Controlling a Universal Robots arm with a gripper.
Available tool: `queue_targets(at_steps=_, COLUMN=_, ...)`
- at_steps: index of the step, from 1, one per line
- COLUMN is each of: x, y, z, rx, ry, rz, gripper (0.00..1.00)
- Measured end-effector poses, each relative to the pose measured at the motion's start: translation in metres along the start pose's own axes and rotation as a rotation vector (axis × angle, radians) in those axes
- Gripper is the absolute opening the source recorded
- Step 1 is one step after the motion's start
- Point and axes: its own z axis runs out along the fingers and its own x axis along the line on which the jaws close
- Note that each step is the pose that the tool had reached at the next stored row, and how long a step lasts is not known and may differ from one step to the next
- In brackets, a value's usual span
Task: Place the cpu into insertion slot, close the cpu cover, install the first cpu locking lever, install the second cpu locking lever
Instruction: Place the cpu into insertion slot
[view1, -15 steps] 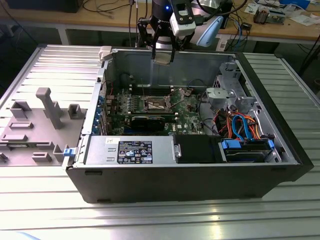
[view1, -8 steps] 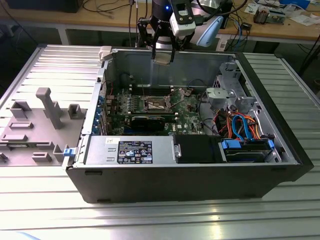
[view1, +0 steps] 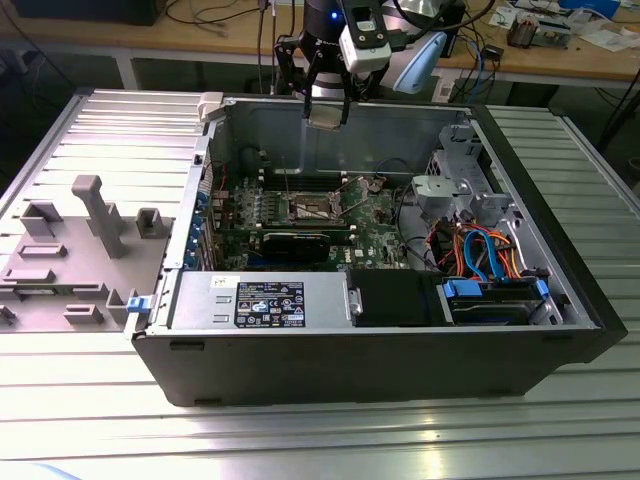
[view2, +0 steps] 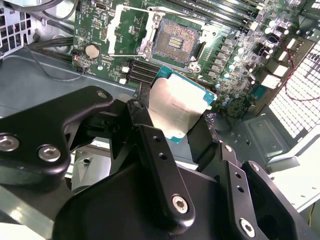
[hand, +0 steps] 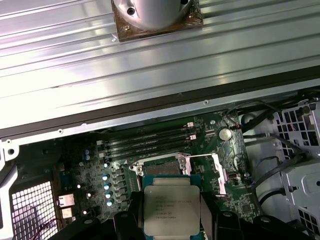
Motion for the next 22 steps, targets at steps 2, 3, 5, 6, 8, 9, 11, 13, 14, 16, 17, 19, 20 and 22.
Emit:
queue_targets(at_steps=2, x=0.0000, y=0.0000, z=0.0000, rx=0.0000, ry=-0.0001, rz=0.001, gripper=0.54)
queue_targets(at_steps=3, x=0.0000, y=0.0000, z=0.0000, rx=0.0000, ry=-0.0001, rz=0.002, gripper=0.54)
queue_targets(at_steps=5, x=0.0000, y=0.0000, z=0.0000, rx=-0.0001, ry=-0.0002, rz=0.003, gripper=0.54)
queue_targets(at_steps=6, x=0.0000, y=0.0000, z=0.0000, rx=-0.0001, ry=-0.0003, rz=0.003, gripper=0.54)
queue_targets(at_steps=8, x=0.0000, y=0.0000, z=0.0000, rx=-0.0001, ry=-0.0005, rz=0.006, gripper=0.54)
queue_targets(at_steps=9, x=0.0000, y=0.0000, z=0.0000, rx=-0.0001, ry=-0.0005, rz=0.006, gripper=0.54)
queue_targets(at_steps=11, x=0.0000, y=0.0000, z=0.0000, rx=-0.0002, ry=-0.0006, rz=0.007, gripper=0.54)
queue_targets(at_steps=13, x=0.0000, y=0.0000, z=0.0000, rx=-0.0002, ry=-0.0008, rz=0.009, gripper=0.54)
queue_targets(at_steps=14, x=0.0000, y=0.0000, z=0.0000, rx=-0.0002, ry=-0.0009, rz=0.010, gripper=0.54)
queue_targets(at_steps=16, x=0.0000, y=0.0000, z=0.0000, rx=-0.0002, ry=-0.0010, rz=0.011, gripper=0.54)
queue_targets(at_steps=17, x=0.0000, y=0.0000, z=0.0000, rx=-0.0003, ry=-0.0011, rz=0.012, gripper=0.54)
queue_targets(at_steps=19, x=0.0000, y=0.0000, z=0.0000, rx=-0.0003, ry=-0.0013, rz=0.015, gripper=0.54)
queue_targets(at_steps=20, x=0.0000, y=0.0000, z=0.0000, rx=-0.0004, ry=-0.0017, rz=0.019, gripper=0.54)
queue_targets(at_steps=22, x=0.0000, y=0.0000, z=0.0000, rx=-0.0005, ry=-0.0022, rz=0.025, gripper=0.54)
